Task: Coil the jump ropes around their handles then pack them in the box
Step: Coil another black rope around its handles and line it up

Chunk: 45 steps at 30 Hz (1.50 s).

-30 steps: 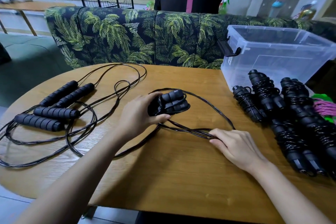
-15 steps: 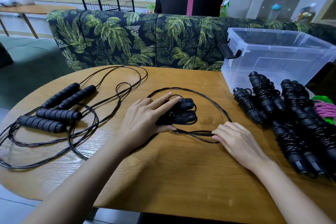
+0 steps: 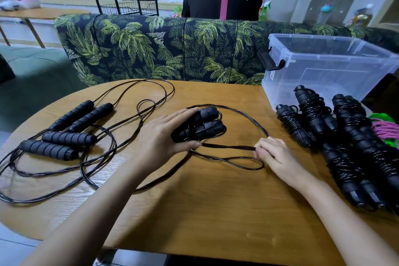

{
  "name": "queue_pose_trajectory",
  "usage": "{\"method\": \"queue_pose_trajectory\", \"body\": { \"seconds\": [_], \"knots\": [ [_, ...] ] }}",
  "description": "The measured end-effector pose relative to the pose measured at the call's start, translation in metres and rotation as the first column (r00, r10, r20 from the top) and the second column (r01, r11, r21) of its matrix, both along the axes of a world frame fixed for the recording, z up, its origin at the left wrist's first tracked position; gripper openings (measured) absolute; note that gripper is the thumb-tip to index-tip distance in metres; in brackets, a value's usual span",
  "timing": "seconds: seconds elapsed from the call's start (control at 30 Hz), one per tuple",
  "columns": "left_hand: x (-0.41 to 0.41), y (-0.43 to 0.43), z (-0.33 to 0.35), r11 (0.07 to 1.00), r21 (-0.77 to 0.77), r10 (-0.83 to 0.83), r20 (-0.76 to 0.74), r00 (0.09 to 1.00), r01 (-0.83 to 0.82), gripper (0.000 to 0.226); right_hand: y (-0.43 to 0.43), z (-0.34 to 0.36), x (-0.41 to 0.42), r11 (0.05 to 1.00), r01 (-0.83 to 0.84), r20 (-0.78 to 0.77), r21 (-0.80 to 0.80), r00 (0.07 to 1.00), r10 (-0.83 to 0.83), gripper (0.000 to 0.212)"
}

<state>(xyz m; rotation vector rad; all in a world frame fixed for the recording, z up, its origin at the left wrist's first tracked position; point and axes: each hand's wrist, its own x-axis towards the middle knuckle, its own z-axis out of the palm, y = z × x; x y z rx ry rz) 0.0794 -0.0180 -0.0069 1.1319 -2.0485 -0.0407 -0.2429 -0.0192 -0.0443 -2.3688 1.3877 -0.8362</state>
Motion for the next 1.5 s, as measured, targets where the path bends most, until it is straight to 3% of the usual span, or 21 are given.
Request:
{"method": "queue_pose_trajectory", "body": {
  "seconds": [0.13,0.3,0.43,0.63,0.8,0.97,1.07,1.17,1.27,1.4,1.5],
  "knots": [
    [-0.004,0.005,0.007,0.998,-0.033,-0.051,0.081,0.995,0.054,0.075,-0.012,0.011,0.0,0.976,0.04,-0.047,0.212,0.998,-0.031,0.03],
    [-0.03,0.016,0.01,0.955,-0.261,-0.005,0.462,0.887,0.141,0.095,-0.044,0.045,0.028,0.97,0.196,-0.215,0.142,0.963,-0.163,0.031],
    [-0.048,0.023,0.005,0.936,-0.352,0.214,0.536,0.817,-0.014,0.122,-0.051,0.073,0.063,0.97,0.231,-0.154,0.076,0.964,-0.217,0.03],
    [-0.056,0.019,0.002,0.901,-0.36,0.404,0.495,0.769,-0.242,0.129,-0.031,0.08,0.094,0.989,0.119,0.109,0.089,0.986,-0.129,0.026],
    [-0.054,0.01,0.002,0.88,-0.251,0.473,0.519,0.712,-0.402,0.123,0.005,0.071,0.107,0.993,0.102,0.016,-0.064,0.995,-0.101,0.024],
    [-0.048,0.003,-0.003,0.884,-0.245,0.468,0.418,0.779,-0.399,0.105,0.032,0.053,0.099,0.977,0.121,-0.12,-0.173,0.982,-0.143,0.028],
    [-0.043,0.002,-0.004,0.908,-0.209,0.418,0.4,0.815,-0.363,0.094,0.04,0.04,0.092,0.93,0.133,-0.194,-0.343,0.959,-0.208,0.036],
    [-0.045,0.004,0.001,0.905,-0.176,0.425,0.384,0.82,-0.386,0.091,0.045,0.03,0.086,0.878,0.162,-0.16,-0.451,0.953,-0.258,0.031],
    [-0.048,0.007,0.003,0.918,-0.104,0.394,0.35,0.85,-0.383,0.088,0.049,0.02,0.083,0.872,0.169,-0.112,-0.46,0.963,-0.245,0.03],
    [-0.04,0.009,0.018,0.899,0.181,0.367,0.183,0.912,-0.399,0.085,0.057,0.006,0.077,0.89,0.16,-0.031,-0.427,0.981,-0.191,0.029],
    [-0.037,0.007,0.024,0.892,0.187,0.389,0.143,0.91,-0.411,0.088,0.063,-0.004,0.077,0.872,0.133,-0.037,-0.471,0.985,-0.17,0.031]
  ]
}}
